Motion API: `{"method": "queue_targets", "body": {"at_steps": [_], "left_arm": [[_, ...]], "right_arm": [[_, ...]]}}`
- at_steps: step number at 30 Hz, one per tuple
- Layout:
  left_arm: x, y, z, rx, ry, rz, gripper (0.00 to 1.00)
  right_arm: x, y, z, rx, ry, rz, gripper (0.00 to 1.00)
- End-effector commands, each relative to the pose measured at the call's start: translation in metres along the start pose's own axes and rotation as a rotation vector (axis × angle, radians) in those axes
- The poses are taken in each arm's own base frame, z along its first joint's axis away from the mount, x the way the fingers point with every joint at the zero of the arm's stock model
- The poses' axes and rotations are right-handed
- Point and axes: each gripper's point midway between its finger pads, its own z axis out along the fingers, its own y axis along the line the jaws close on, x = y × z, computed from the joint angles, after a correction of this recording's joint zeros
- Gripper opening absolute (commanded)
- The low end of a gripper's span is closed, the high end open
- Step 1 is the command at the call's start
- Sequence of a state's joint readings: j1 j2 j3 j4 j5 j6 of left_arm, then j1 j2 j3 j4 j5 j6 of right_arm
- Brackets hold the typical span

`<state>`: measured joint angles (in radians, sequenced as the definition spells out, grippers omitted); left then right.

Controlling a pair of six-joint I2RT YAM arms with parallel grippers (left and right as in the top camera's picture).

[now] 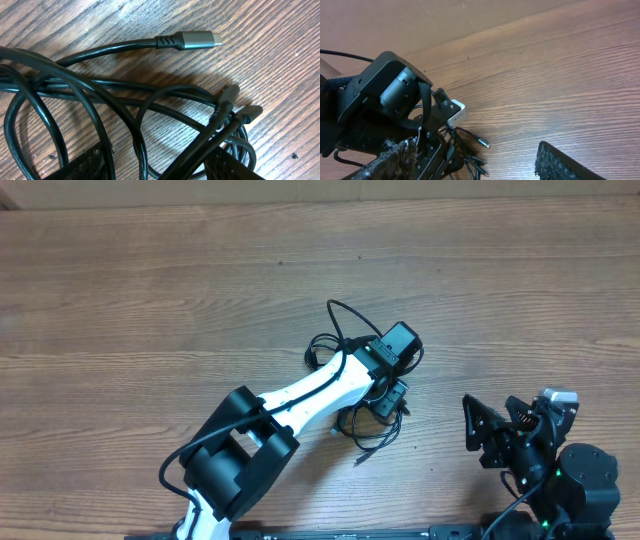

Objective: Untangle cables

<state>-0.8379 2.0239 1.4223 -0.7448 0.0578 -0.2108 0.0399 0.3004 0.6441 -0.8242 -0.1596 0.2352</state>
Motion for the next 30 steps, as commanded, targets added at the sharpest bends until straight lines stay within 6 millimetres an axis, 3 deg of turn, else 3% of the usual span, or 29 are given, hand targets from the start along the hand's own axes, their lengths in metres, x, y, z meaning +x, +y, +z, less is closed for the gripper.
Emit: {"method": "queue_targets", "body": {"at_steps": [1,3,8,9,13,16,23,28,30], "left_arm": [[0.0050,0.0034,0.0083,-0.014,0.018,-0.008,0.59],[0.0037,0.0032,0.0094,-0.012,0.010,-0.008,0.64],[0.0048,0.0037,0.0146,-0.010,-0.001,-0.007,0.64],[0.0048,0.0039,0.0149,-0.010,-0.001,-0.008,0.62],[0.0049,0.0038,0.0150,-0.010,-0.001,-0.007,0.29],[0.0049,0.0038,0.0150,-0.010,-0.001,-0.007,0.14],[0.0049,0.0038,0.0150,-0.010,-0.001,-0.007,0.04],[0.0059,0.0041,0.0147,-0.011,0.004,0.002,0.04],[0.0050,0.0034,0.0060,-0.011,0.005,0.027,0.04]], "right_arm": [[0.0003,-0.0008,0.0003,0.002,-0.003,0.001,0.75],[0.0003,-0.0006,0.0003,0.001,-0.003,0.001,0.75],[0.0003,-0.0006,0.0003,0.001,-0.003,0.001,0.75],[0.0002,-0.0007,0.0003,0.002,-0.003,0.001,0.75],[0.0003,-0.0006,0.0003,0.001,-0.003,0.001,0.75],[0.0003,-0.0006,0.0003,0.001,-0.003,0.001,0.75],[0.0003,-0.0006,0.0003,0.001,-0.003,0.001,0.75],[0.0003,-0.0008,0.0003,0.002,-0.003,0.000,0.75],[0.0003,-0.0007,0.0003,0.002,-0.003,0.000,0.75]]}}
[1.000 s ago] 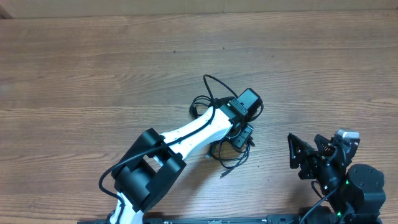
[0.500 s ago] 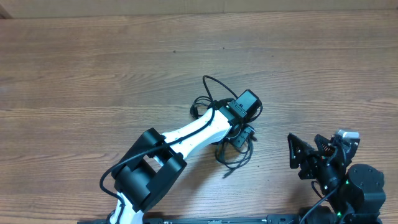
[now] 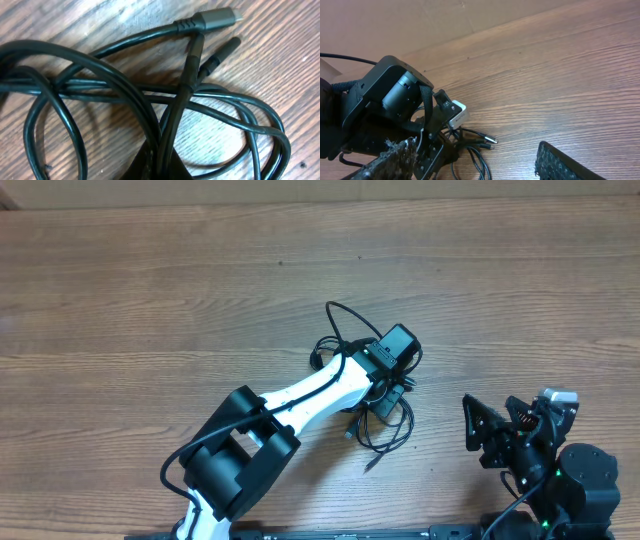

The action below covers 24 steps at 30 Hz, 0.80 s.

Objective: Untangle cables

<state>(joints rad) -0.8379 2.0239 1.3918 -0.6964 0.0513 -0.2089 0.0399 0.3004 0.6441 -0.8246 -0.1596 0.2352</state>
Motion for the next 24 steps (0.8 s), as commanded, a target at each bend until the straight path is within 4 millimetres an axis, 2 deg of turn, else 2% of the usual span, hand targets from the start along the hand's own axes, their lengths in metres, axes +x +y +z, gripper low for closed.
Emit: {"method": "queue_targets", "body": {"at_steps": [1,6,8,11,15,19,24], "left_arm": [[0.002,0.001,-0.008,-0.006,0.012,0.036,0.04],[-0.026,-0.008,-0.065,0.023,-0.144,0.081,0.04],[-0.036,-0.012,-0.096,0.036,-0.226,0.085,0.04],[-0.045,-0.017,-0.158,0.062,-0.375,0.092,0.04],[-0.047,-0.020,-0.210,0.076,-0.499,0.124,0.04],[-0.044,-0.021,-0.232,0.084,-0.551,0.134,0.04],[-0.040,-0.042,-0.234,0.170,-0.551,0.299,0.04]], "right_arm": [[0.000,-0.001,0.000,0.002,-0.003,0.000,0.75],[0.000,-0.001,0.000,0.002,-0.003,0.000,0.75],[0.000,-0.001,0.000,0.002,-0.003,0.000,0.76],[0.000,-0.001,0.000,0.001,-0.003,0.000,0.76],[0.000,-0.001,0.000,0.001,-0.003,0.001,0.76],[0.002,0.006,0.000,-0.036,0.008,0.000,0.76],[0.003,0.020,-0.001,-0.117,0.018,-0.004,0.79]]}}
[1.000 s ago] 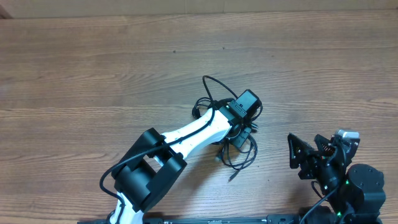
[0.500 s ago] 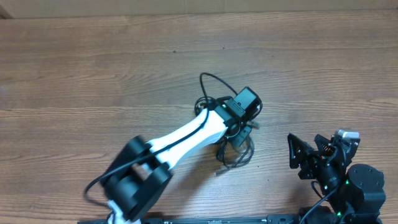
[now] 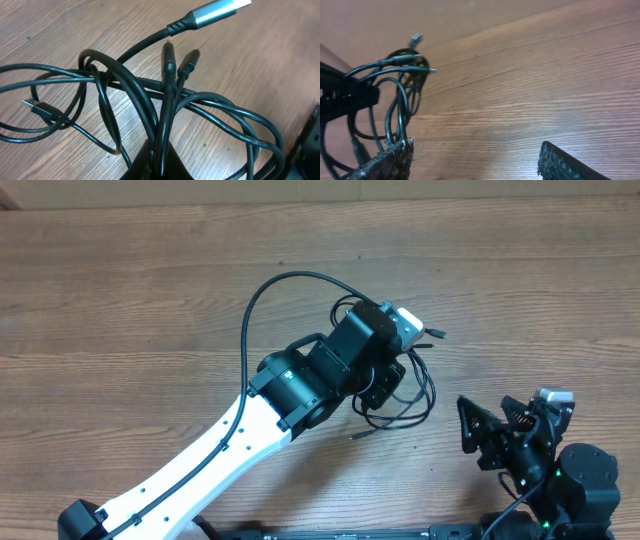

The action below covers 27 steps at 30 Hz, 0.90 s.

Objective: Untangle cables

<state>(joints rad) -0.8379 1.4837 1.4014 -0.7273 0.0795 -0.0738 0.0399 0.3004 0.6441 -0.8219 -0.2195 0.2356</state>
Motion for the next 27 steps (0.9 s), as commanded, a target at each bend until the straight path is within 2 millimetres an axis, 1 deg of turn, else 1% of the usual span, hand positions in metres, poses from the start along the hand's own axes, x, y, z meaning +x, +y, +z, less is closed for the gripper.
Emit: {"method": "queue_targets", "body": {"at_steps": [1,5,10,13,18,25,27], "left_arm": [[-0.013,-0.023,-0.011,0.122,-0.049,0.139,0.04],[-0.016,-0.034,-0.013,0.186,-0.072,0.224,0.04],[-0.015,-0.056,-0.018,0.310,-0.102,0.367,0.04],[-0.016,-0.057,-0.019,0.316,-0.111,0.375,0.04],[-0.018,-0.065,-0.022,0.363,-0.127,0.380,0.04],[-0.014,-0.085,-0.030,0.481,-0.129,0.383,0.04],[-0.010,-0.095,-0.035,0.549,-0.126,0.380,0.04]], "right_arm": [[0.000,0.013,0.000,-0.076,0.004,-0.008,0.80],[0.001,0.027,-0.002,-0.157,0.010,-0.078,0.83],[0.001,0.028,-0.002,-0.162,0.009,-0.091,0.83],[0.001,0.028,-0.002,-0.162,0.007,-0.092,0.83],[0.001,0.027,-0.002,-0.159,0.005,-0.099,0.83],[0.002,0.015,0.002,-0.094,0.002,-0.088,0.82],[0.004,0.004,0.005,-0.036,0.004,-0.061,0.82]]}}
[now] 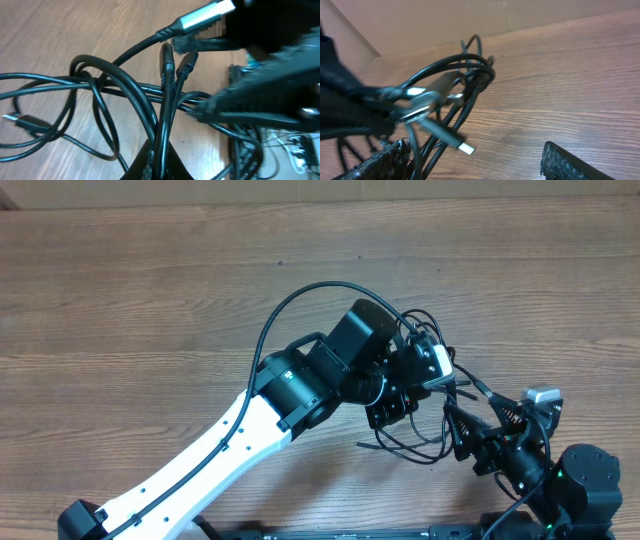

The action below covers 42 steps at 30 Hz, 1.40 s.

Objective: Untangle cables

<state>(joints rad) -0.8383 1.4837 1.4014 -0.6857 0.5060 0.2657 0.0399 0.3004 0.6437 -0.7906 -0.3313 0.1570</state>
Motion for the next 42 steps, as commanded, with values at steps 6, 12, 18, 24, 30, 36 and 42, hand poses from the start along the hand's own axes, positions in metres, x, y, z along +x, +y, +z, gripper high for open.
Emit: {"method": "queue_targets", "body": {"at_steps": [6,12,18,24,30,36,42], "left_arm": [[-0.010,-0.048,-0.012,0.249,-0.045,0.007,0.04],[-0.014,-0.075,-0.022,0.411,-0.077,-0.001,0.04],[0.006,-0.080,-0.023,0.427,0.011,-0.077,0.04],[0.003,-0.079,-0.023,0.422,-0.002,-0.067,0.04],[0.003,-0.076,-0.022,0.406,-0.004,-0.060,0.04],[0.004,-0.074,-0.021,0.392,0.002,-0.060,0.04],[0.005,-0.073,-0.021,0.389,0.006,-0.062,0.04]], "right_arm": [[0.006,-0.035,0.003,0.180,-0.010,0.063,0.82],[0.007,-0.040,0.003,0.206,-0.012,0.064,0.82],[0.007,-0.041,0.003,0.214,-0.012,0.065,0.82],[0.011,-0.050,0.001,0.268,-0.004,0.072,0.82],[0.013,-0.071,-0.006,0.390,-0.024,0.146,0.82],[0.017,-0.097,-0.020,0.557,-0.060,0.254,0.82],[0.002,-0.104,-0.025,0.599,-0.148,0.291,0.86]]}}
